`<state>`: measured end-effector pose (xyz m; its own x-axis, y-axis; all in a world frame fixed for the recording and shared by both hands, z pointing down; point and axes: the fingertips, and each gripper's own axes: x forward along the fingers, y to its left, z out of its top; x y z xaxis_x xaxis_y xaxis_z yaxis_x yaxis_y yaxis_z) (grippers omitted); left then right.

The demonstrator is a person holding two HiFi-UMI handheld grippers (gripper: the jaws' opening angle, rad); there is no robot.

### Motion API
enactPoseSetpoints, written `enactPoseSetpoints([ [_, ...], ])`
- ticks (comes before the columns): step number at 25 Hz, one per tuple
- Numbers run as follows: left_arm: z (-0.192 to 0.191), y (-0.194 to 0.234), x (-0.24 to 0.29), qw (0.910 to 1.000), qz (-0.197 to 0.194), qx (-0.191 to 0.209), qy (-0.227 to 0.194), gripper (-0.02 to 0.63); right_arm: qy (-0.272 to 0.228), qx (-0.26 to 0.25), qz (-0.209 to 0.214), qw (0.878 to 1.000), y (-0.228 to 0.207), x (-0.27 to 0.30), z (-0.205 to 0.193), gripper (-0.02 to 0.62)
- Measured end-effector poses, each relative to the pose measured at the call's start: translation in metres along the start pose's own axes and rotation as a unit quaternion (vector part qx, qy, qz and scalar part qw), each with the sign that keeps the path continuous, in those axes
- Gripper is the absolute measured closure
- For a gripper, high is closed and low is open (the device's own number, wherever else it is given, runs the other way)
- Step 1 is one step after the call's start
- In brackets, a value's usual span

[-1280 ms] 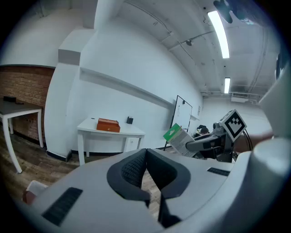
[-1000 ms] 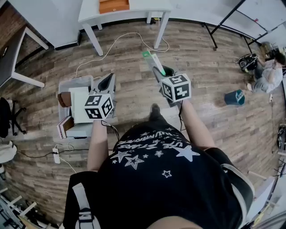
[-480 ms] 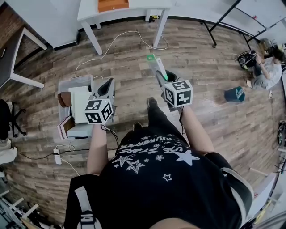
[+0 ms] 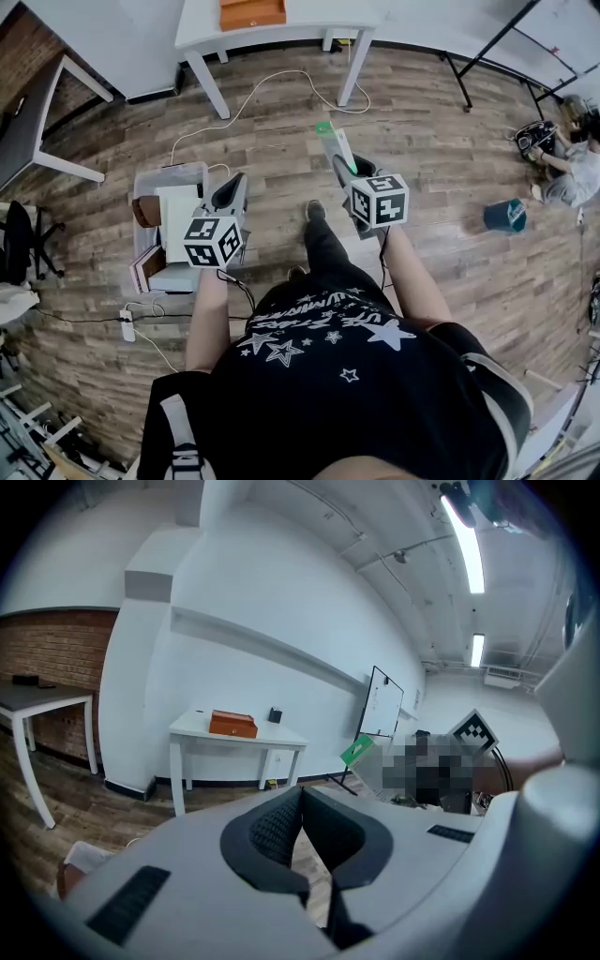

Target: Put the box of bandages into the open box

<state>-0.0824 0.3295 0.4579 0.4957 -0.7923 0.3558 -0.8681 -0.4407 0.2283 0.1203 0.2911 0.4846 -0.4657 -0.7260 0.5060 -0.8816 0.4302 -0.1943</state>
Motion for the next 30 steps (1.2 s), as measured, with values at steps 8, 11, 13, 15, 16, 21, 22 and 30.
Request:
enactPoseSetpoints([
  [8,0.029,0.028,0.089,0.9999,0.005,-0.005,0.011,0.586,0.006,0.015,0.016,1.000,-0.059,0.071,0.041,0.485],
  [11,0.047,0.037,0.132,0.9999,0.004,-0.005,0.015,0.586,0.004,0.019,0.016,1.000,-0.090,0.100,0.067,0.485],
  [13,0.063,0.045,0.160,0.9999,0.006,-0.007,0.014,0.586,0.003,0.019,0.017,1.000,-0.111,0.120,0.086,0.485],
  [15,0.078,0.050,0.187,0.9999,0.007,-0.008,0.011,0.586,0.002,0.018,0.020,1.000,-0.131,0.138,0.104,0.485],
  [16,0.084,0.052,0.200,0.9999,0.007,-0.007,0.011,0.586,0.001,0.017,0.022,1.000,-0.140,0.146,0.113,0.485],
  [21,0.112,0.063,0.247,0.9997,0.021,-0.005,0.005,0.586,-0.001,0.012,0.034,0.999,-0.175,0.181,0.147,0.485],
  [22,0.117,0.065,0.255,0.9997,0.024,-0.005,0.003,0.586,-0.001,0.011,0.036,0.999,-0.182,0.187,0.153,0.485],
  [30,0.145,0.076,0.309,0.9991,0.042,-0.002,-0.003,0.586,-0.005,0.002,0.064,0.998,-0.220,0.228,0.189,0.485],
])
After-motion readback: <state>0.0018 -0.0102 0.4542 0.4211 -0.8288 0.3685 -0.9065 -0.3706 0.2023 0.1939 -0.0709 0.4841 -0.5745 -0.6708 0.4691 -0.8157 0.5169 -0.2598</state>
